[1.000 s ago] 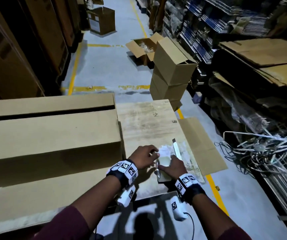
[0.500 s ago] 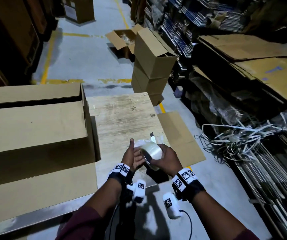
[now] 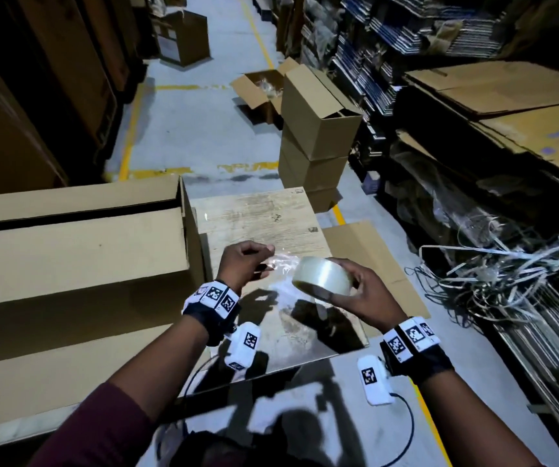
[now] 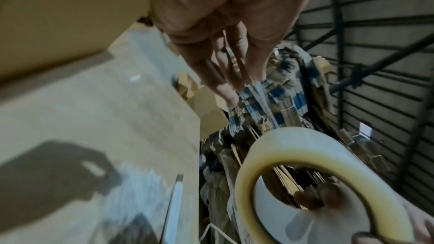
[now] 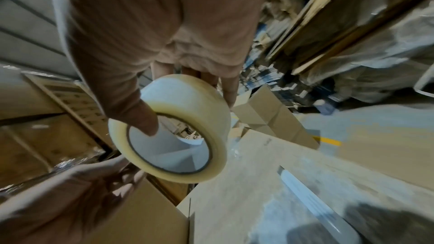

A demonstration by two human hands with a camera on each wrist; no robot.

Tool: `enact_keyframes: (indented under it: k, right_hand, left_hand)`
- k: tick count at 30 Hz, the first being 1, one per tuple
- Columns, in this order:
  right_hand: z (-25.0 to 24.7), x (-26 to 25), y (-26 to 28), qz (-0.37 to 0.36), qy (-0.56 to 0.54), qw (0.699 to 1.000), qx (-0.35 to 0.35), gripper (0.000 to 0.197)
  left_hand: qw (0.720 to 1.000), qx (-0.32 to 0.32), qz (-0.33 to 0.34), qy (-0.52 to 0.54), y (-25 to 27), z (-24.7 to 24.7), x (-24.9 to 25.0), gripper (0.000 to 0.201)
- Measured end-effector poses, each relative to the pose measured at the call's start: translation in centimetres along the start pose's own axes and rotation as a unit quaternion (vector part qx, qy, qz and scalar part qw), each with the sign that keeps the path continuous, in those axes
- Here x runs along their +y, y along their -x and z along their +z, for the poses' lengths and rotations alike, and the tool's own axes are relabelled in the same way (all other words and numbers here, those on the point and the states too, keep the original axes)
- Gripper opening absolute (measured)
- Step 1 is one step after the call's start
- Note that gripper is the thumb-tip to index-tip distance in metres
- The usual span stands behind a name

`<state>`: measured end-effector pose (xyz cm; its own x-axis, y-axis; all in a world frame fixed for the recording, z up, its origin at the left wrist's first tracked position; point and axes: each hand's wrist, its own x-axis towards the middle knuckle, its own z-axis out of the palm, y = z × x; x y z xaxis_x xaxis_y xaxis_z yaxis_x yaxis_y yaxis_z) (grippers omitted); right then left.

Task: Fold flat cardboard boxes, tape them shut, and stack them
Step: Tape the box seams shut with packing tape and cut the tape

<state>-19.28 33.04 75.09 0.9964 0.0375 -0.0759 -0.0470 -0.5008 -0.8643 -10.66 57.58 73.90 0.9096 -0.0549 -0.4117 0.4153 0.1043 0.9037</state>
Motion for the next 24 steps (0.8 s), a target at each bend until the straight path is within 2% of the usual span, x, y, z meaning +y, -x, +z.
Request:
enact_keyframes:
  k: [5,8,11,14,16,19,21,24]
  right_hand:
    - [1.7,-6.1,-2.5,-0.067,0.052,0.994,-0.071,0.042]
    - [3.8,-11.0,-4.7,-0.106,0.082,0.987,-0.089,0.047]
    - [7.5,-16.0,-7.9,-0.155,0.112,0.976,-0.102,0.038]
    - [12.5,-21.4,-10.6,-0.192,0.123,0.966,-0.120,0.037]
    - [16.4,-25.0,-12.5,-0.222,0.115,0.958,-0.138,0.043]
    - [22.4,-29.7,-15.5,-0.278,0.103,0.947,-0.125,0.048]
    - [27.7,-32.9,-17.7,-0.289,0.095,0.944,-0.128,0.044]
    - [35.3,-35.4,-20.1,-0.289,0.113,0.935,-0.174,0.041]
  left_hand:
    - [0.991,0.090,0.081,-0.053,1.2,-5.8,5.1,0.017]
    - [0.985,0.140,0.088,-0.053,1.7,-9.8,7.7,0.015]
    - [0.980,0.178,0.091,-0.026,2.4,-15.0,10.3,0.011]
    - [0.960,0.243,0.134,-0.043,2.6,-22.7,12.9,0.016]
    - [0.939,0.288,0.174,-0.076,2.7,-28.7,14.3,0.016]
    - [0.910,0.334,0.210,-0.129,2.8,-36.6,15.3,0.016]
    - [0.892,0.358,0.214,-0.171,2.8,-42.5,15.4,0.018]
    - [0.883,0.385,0.166,-0.213,2.9,-50.2,14.6,0.019]
